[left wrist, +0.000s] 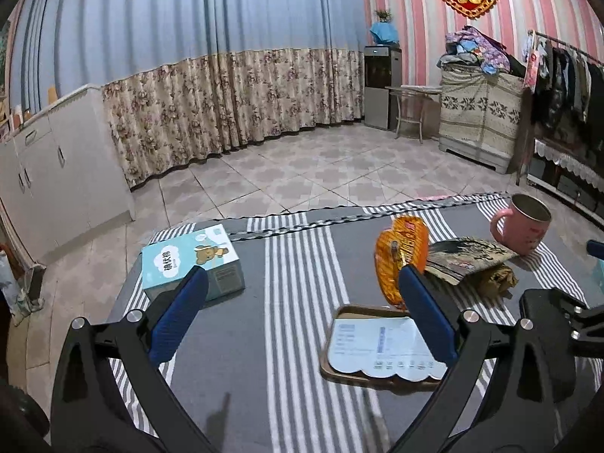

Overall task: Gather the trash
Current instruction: 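Grasp the flat brown paper packet with the right tool, then grasp the orange snack bag with the left tool while the right tool holds the packet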

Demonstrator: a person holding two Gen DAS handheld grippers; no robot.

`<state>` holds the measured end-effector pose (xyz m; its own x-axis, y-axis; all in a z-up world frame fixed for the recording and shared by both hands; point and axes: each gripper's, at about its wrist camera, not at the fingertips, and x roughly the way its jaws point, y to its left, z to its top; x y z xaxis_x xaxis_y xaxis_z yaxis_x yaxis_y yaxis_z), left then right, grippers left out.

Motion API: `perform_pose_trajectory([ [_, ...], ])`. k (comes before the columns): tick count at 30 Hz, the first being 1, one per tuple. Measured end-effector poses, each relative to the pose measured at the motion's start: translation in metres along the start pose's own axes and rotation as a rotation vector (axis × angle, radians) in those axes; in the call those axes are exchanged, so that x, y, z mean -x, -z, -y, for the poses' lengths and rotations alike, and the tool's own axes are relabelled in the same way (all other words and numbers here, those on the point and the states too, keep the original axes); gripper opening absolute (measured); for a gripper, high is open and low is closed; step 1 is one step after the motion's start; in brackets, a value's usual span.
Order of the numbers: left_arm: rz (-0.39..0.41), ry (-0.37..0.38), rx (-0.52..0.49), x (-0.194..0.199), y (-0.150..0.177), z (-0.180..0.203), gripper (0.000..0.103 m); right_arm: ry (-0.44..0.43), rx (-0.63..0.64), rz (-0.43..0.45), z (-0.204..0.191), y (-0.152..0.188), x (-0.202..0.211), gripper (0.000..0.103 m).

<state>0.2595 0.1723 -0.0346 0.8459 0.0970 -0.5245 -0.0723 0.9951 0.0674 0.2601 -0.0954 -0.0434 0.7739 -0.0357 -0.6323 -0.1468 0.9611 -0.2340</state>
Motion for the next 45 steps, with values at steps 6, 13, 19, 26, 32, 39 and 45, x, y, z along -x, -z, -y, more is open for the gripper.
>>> perform_pose_trajectory([
  [6,-0.033,-0.038,0.033,-0.012,0.009,-0.017,0.097,-0.033,0.055,-0.033,-0.027,-0.026,-0.029,0.094],
  [13,-0.048,-0.055,0.064,-0.021,0.012,-0.029,0.097,-0.045,0.147,-0.071,-0.058,-0.038,-0.058,0.076],
  [19,-0.045,-0.051,0.072,-0.024,0.014,-0.029,0.097,-0.122,0.136,-0.105,-0.059,-0.048,-0.071,0.024],
  [26,-0.052,-0.026,0.08,-0.022,0.013,-0.023,0.097,-0.183,0.123,-0.007,-0.035,-0.045,-0.025,0.003],
  [32,-0.07,0.016,0.06,-0.019,0.005,0.001,0.097,-0.207,0.095,0.036,0.007,-0.031,0.02,0.003],
  [39,-0.118,0.069,0.082,-0.036,-0.009,0.035,0.096,-0.155,0.017,0.008,0.07,0.0,0.035,0.003],
  [45,-0.206,0.106,0.09,-0.08,-0.016,0.067,0.093,-0.119,-0.051,-0.042,0.11,0.024,0.025,0.003],
])
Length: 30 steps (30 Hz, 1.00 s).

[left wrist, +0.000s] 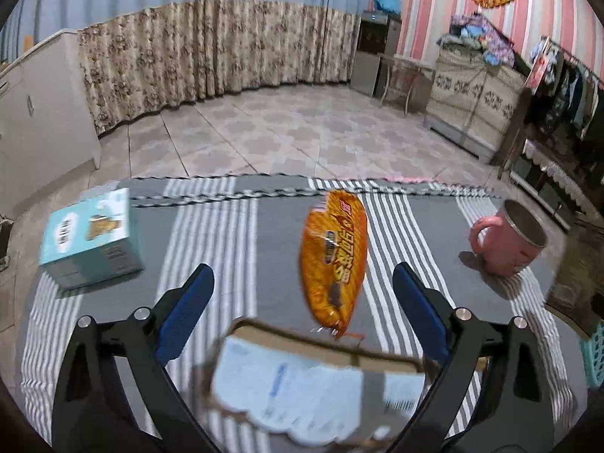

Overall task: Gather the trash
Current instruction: 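Grasp the orange snack bag with the left tool while the right tool holds the packet, then carry the snack bag and packet over the blue basket and open both tools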

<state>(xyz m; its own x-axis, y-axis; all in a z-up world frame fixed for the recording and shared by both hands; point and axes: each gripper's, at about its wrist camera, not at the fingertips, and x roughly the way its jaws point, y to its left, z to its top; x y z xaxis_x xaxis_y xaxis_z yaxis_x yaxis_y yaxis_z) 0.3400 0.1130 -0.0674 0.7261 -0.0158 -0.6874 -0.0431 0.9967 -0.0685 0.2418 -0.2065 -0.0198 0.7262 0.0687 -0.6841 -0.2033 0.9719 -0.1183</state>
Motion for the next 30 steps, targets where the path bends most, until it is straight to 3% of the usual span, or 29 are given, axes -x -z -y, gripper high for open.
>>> perform_pose_trajectory([
  [4,-0.095,0.006,0.003,-0.03,-0.003,0.012,0.092,0.014,-0.038,-0.002,0.02,0.009,0.002,0.003],
  [6,-0.136,0.0,0.002,-0.043,-0.003,0.016,0.084,0.02,-0.051,-0.006,0.024,0.012,0.001,0.003],
  [8,-0.178,0.001,-0.006,-0.054,-0.001,0.018,0.068,0.024,-0.064,-0.008,0.029,0.015,0.0,0.003],
  [10,-0.218,-0.013,-0.013,-0.065,0.002,0.02,0.044,0.025,-0.08,-0.008,0.035,0.018,0.001,0.003],
  [11,-0.205,-0.035,-0.027,-0.064,0.003,0.021,0.039,0.027,-0.089,-0.005,0.038,0.019,0.003,0.003],
  [12,-0.192,-0.036,-0.044,-0.061,0.004,0.023,0.024,0.03,-0.095,-0.001,0.041,0.02,0.004,0.003],
  [13,-0.193,-0.02,-0.046,-0.059,0.005,0.024,0.015,0.031,-0.1,0.002,0.041,0.022,0.005,0.003],
  [16,-0.164,-0.016,-0.038,-0.045,0.006,0.024,0.01,0.032,-0.13,0.015,0.046,0.029,0.013,0.003],
  [23,-0.019,-0.035,-0.109,0.033,0.007,0.04,0.009,0.039,-0.202,0.059,0.071,0.045,0.034,0.003],
  [30,0.124,0.037,-0.185,0.121,0.008,0.087,0.009,0.088,-0.313,0.118,0.114,0.073,0.071,0.003],
])
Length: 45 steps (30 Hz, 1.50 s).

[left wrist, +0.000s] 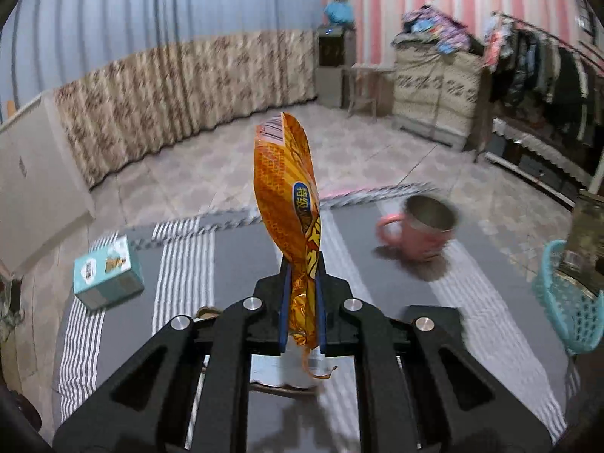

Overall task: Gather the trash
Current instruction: 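Carry the snack bag and packet over the blue basket and open both tools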

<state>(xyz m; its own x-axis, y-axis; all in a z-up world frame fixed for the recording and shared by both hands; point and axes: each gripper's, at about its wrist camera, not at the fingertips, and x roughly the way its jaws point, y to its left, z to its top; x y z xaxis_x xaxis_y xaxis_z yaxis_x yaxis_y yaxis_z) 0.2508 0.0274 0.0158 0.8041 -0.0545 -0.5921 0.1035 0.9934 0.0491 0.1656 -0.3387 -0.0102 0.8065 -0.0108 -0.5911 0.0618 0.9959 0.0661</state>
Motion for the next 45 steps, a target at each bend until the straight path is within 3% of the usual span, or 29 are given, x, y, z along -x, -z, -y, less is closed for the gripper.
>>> perform_pose_trajectory([
  [8,0.09,0.106,-0.095,0.038,0.005,0.101,0.009,0.117,-0.108,0.048,0.071,0.015,0.02,0.003],
  [16,0.043,0.243,-0.178,0.017,0.031,0.216,0.01,0.177,-0.141,0.048,0.118,0.024,0.017,0.003],
  [23,0.014,0.341,-0.264,0.004,0.056,0.307,0.01,0.179,-0.221,0.047,0.156,0.031,0.015,0.003],
  [32,-0.001,0.381,-0.365,-0.008,0.071,0.37,0.013,0.169,-0.252,0.014,0.176,0.037,0.0,0.003],
  [33,-0.002,0.381,-0.367,-0.009,0.07,0.372,0.019,0.165,-0.257,0.014,0.176,0.037,-0.001,0.003],
  [37,0.033,0.359,-0.369,-0.004,0.065,0.37,0.06,0.159,-0.252,0.013,0.173,0.037,-0.001,0.003],
  [42,0.074,0.303,-0.323,0.003,0.055,0.351,0.078,0.152,-0.234,-0.004,0.165,0.039,-0.005,0.003],
  [45,0.102,0.233,-0.284,0.009,0.053,0.333,0.092,0.146,-0.211,-0.019,0.155,0.039,-0.01,0.003],
])
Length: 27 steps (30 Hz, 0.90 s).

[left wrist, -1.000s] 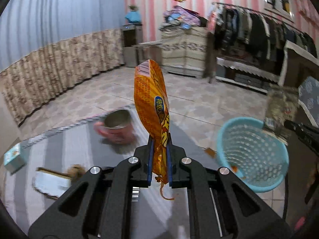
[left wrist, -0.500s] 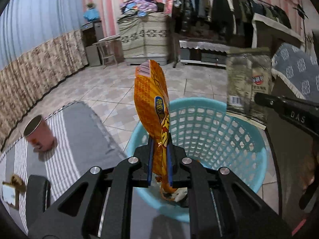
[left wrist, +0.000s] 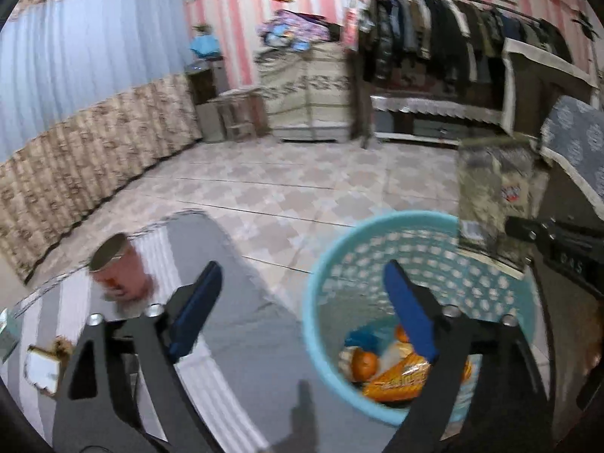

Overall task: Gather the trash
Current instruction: 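Carry the snack bag and packet over the blue basket and open both tools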

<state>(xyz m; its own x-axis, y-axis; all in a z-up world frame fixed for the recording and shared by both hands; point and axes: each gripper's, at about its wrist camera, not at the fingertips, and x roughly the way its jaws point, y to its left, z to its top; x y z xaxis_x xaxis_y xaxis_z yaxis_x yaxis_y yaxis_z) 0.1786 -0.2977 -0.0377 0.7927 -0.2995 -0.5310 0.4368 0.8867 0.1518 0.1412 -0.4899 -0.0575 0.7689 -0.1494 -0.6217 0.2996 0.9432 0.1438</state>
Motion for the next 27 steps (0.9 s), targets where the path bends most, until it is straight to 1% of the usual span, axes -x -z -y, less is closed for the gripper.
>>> perform_pose_trajectory([
  [1,0.004,-0.016,0.016,0.003,0.002,-0.007,0.095,-0.007,0.007,-0.004,-0.005,0.001,-0.002,0.003],
  [3,0.003,-0.031,0.048,0.008,0.008,-0.021,0.096,-0.024,0.012,-0.008,-0.009,0.0,-0.004,0.003],
  [9,-0.021,-0.065,0.099,0.013,0.019,-0.05,0.097,-0.04,0.047,-0.015,-0.028,0.002,-0.008,0.003],
  [12,-0.019,-0.07,0.127,0.017,0.022,-0.064,0.097,-0.055,0.034,-0.022,-0.03,0.002,-0.01,0.003],
  [20,0.009,-0.089,0.163,0.023,0.018,-0.078,0.097,-0.038,0.029,-0.026,-0.032,0.003,-0.012,0.005],
  [22,0.014,-0.096,0.163,0.025,0.017,-0.08,0.097,-0.028,0.023,-0.044,-0.031,0.005,-0.016,0.006],
  [24,0.017,-0.1,0.166,0.026,0.017,-0.083,0.097,-0.028,0.019,-0.059,-0.031,0.007,-0.02,0.023],
  [25,0.017,-0.101,0.169,0.027,0.018,-0.085,0.097,-0.023,0.017,-0.057,-0.032,0.007,-0.02,0.045],
  [26,0.017,-0.099,0.174,0.028,0.018,-0.087,0.097,-0.012,0.017,-0.048,-0.032,0.007,-0.019,0.059],
  [27,0.017,-0.099,0.176,0.029,0.019,-0.089,0.097,-0.005,0.018,-0.04,-0.032,0.007,-0.018,0.061],
])
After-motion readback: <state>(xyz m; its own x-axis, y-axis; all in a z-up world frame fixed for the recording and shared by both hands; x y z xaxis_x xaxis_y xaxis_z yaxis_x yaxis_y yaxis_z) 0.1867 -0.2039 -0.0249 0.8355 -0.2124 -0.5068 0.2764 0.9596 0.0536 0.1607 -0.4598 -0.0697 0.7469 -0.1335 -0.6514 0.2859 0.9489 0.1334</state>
